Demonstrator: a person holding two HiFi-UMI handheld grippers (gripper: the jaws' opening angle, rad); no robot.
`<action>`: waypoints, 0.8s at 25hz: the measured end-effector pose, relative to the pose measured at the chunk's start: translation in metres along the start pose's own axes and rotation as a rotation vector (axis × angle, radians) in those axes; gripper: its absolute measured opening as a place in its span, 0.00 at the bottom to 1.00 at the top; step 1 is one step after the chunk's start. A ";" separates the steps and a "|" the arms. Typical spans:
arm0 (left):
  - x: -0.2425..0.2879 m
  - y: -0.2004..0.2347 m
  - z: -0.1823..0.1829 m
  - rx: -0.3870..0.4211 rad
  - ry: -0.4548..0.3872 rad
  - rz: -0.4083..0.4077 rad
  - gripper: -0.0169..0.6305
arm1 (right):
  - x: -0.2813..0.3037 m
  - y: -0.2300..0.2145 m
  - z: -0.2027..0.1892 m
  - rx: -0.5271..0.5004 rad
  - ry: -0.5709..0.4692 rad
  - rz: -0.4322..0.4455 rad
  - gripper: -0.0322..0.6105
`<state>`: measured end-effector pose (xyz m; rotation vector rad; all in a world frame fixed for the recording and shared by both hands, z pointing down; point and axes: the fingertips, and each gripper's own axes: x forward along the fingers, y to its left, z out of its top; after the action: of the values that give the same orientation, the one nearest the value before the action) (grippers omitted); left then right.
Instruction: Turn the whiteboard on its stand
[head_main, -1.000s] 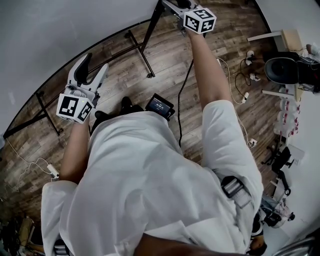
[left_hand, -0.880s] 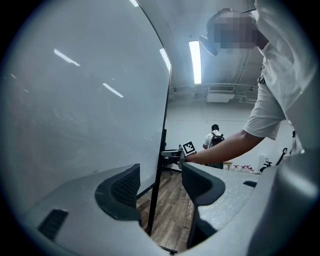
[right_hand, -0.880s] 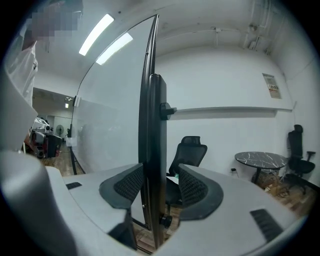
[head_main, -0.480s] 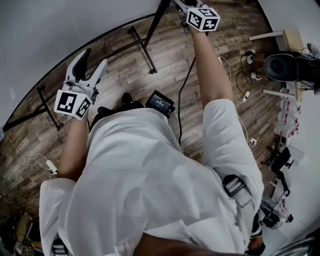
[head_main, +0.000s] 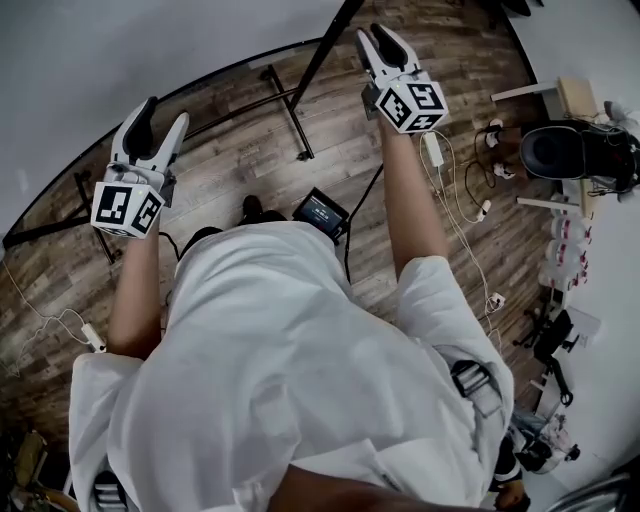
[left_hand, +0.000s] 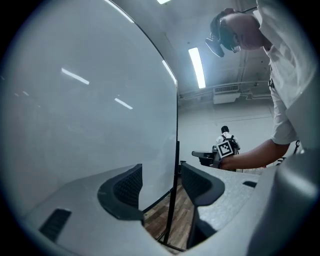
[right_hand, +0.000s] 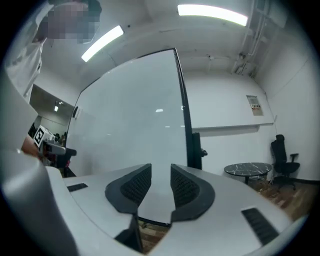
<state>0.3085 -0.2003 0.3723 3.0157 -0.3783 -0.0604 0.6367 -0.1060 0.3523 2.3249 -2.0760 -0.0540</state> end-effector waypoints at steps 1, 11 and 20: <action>-0.011 0.006 0.004 0.004 -0.007 0.012 0.41 | -0.006 0.020 0.009 0.013 -0.018 0.009 0.22; -0.141 0.062 0.030 0.015 -0.064 0.089 0.30 | -0.057 0.220 0.039 -0.021 -0.047 0.058 0.05; -0.263 0.075 0.023 0.040 -0.059 0.102 0.15 | -0.118 0.371 0.037 -0.047 -0.057 0.030 0.05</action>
<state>0.0340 -0.2093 0.3645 3.0332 -0.5442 -0.1357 0.2537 -0.0300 0.3319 2.2914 -2.1104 -0.1683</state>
